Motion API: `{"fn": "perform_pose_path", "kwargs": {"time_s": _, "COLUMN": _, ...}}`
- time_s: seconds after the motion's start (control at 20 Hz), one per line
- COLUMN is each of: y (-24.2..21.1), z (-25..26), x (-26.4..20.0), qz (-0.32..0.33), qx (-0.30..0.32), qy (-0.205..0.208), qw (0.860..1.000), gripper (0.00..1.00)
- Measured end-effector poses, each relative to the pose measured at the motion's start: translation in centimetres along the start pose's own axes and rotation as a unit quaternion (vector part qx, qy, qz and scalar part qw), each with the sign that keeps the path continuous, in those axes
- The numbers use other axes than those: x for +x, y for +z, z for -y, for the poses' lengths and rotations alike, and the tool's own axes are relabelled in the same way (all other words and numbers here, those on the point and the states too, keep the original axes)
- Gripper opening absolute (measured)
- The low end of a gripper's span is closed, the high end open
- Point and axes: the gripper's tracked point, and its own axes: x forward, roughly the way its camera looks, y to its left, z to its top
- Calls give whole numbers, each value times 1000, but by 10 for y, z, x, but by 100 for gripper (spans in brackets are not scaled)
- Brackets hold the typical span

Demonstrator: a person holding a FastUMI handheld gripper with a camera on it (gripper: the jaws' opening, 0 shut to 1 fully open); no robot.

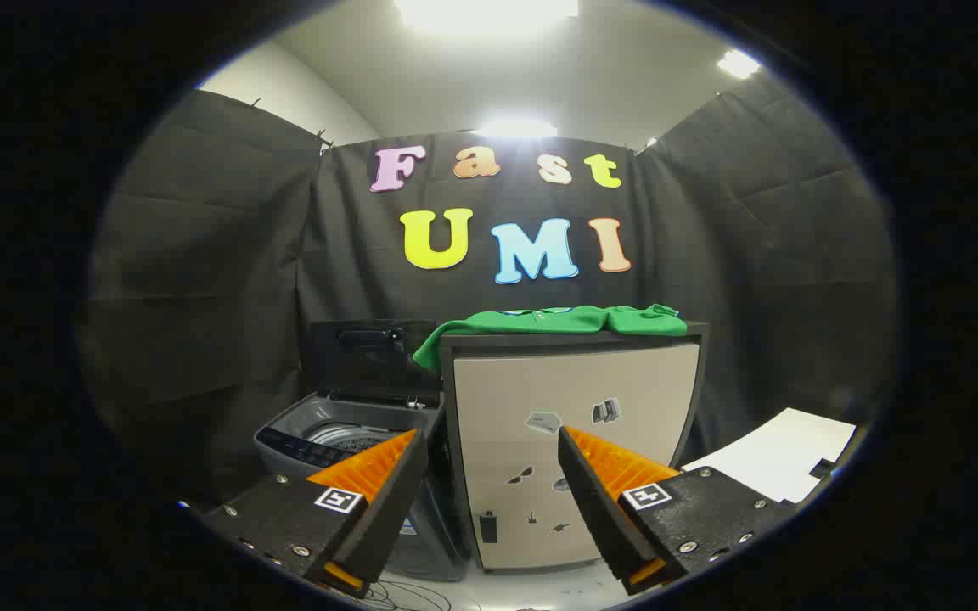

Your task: Put the clothes into the washing machine and then close the washing machine lid.

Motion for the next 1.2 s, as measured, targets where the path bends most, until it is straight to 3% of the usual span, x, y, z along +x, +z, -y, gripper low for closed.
{"fn": "perform_pose_path", "kwargs": {"time_s": 1.2, "y": 14, "z": 11, "x": -12, "qz": 7, "qx": -6, "qy": -16, "qw": 1000, "gripper": 96}}
